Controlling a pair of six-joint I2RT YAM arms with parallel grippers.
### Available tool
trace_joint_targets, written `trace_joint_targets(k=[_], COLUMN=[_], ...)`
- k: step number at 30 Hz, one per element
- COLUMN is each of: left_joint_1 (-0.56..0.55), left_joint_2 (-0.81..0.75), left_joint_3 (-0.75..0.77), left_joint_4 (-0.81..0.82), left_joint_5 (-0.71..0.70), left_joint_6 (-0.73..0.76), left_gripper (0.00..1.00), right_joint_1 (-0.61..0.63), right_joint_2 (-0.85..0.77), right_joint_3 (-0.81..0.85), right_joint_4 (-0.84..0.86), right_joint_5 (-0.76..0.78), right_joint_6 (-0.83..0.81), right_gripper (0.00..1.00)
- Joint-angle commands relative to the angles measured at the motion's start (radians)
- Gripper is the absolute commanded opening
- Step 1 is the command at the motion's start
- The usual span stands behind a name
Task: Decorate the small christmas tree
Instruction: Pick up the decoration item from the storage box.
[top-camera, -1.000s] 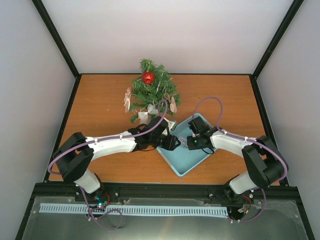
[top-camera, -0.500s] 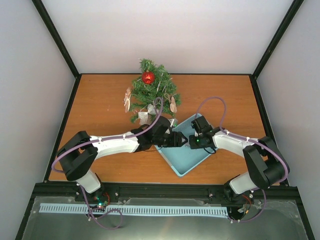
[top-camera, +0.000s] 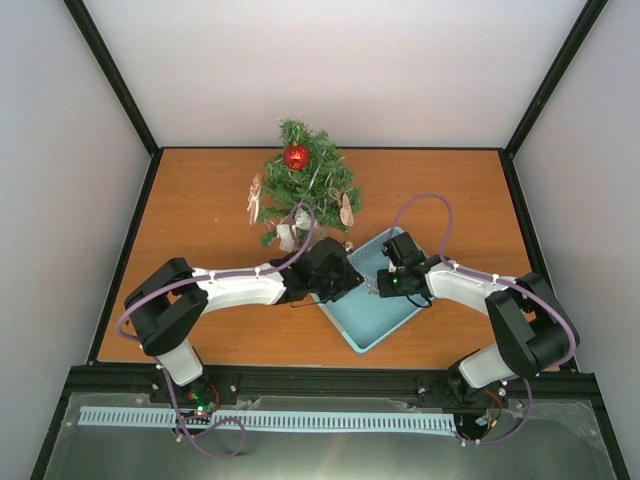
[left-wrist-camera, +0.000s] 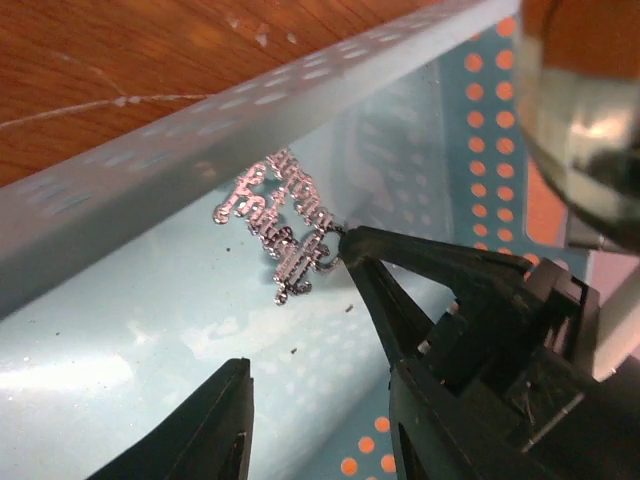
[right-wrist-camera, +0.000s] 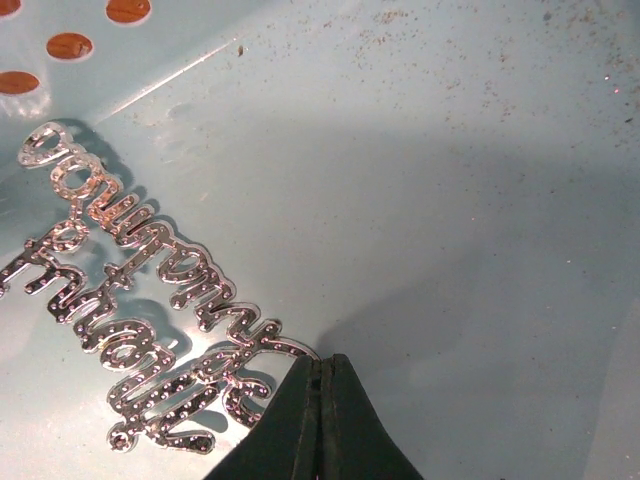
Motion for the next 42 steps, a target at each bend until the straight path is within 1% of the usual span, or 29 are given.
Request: trace_joint_targets(k=[1, 2, 5, 9, 15, 23, 26, 30, 36, 42], left_joint_1=[-0.051, -0.061, -0.065, -0.065, -0.065, -0.065, -0.065, -0.065, -0.065, -0.065], left_joint_2=[0.015, 0.017, 0.021, 0.023, 0.038, 0.073, 0.075, 0.093, 0.159, 0.156], left_joint_3=[0.107, 0.114, 0.079, 0.062, 0.045, 0.048, 0.048, 0.055, 0.082, 0.065], left_joint_4=[-0.129, -0.144, -0.096, -0.101, -0.023, -0.02, -0.058, -0.05, -0.031, -0.018], left_joint_5=[-0.15, -0.165, -0.171, -0.21, -0.221, -0.223, -0.261, -0.303, -0.266, -0.292], left_joint_6=[-0.135, -0.155, -0.199, -0.23, -0.263, -0.319, -0.361, -0.392, -0.413, -0.434], left_gripper=[0.38, 0.38, 0.39, 0.38, 0.38, 0.39, 0.39, 0.39, 0.39, 0.39], right_joint_1=[-0.007, -0.007, -0.006, -0.007, -0.007, -0.006, -0.007, -0.006, -0.007, -0.006], right_joint_2=[0.027, 0.027, 0.028, 0.02, 0.019, 0.017, 0.02, 0.02, 0.017, 0.006], right_joint_3=[-0.033, -0.034, -0.034, -0.041, -0.037, -0.038, -0.044, -0.045, -0.048, -0.062], right_joint_4=[-0.044, -0.043, -0.039, -0.034, -0.036, -0.038, -0.033, -0.027, -0.023, -0.013], right_joint_5=[-0.01, -0.01, -0.016, -0.02, -0.02, -0.021, -0.024, -0.032, -0.037, -0.053], right_joint_6=[-0.002, 0.0, -0.001, 0.002, -0.003, -0.005, -0.005, -0.006, -0.005, -0.007], right_gripper=[0.03, 0.03, 0.03, 0.03, 0.03, 0.03, 0.03, 0.03, 0.03, 0.03])
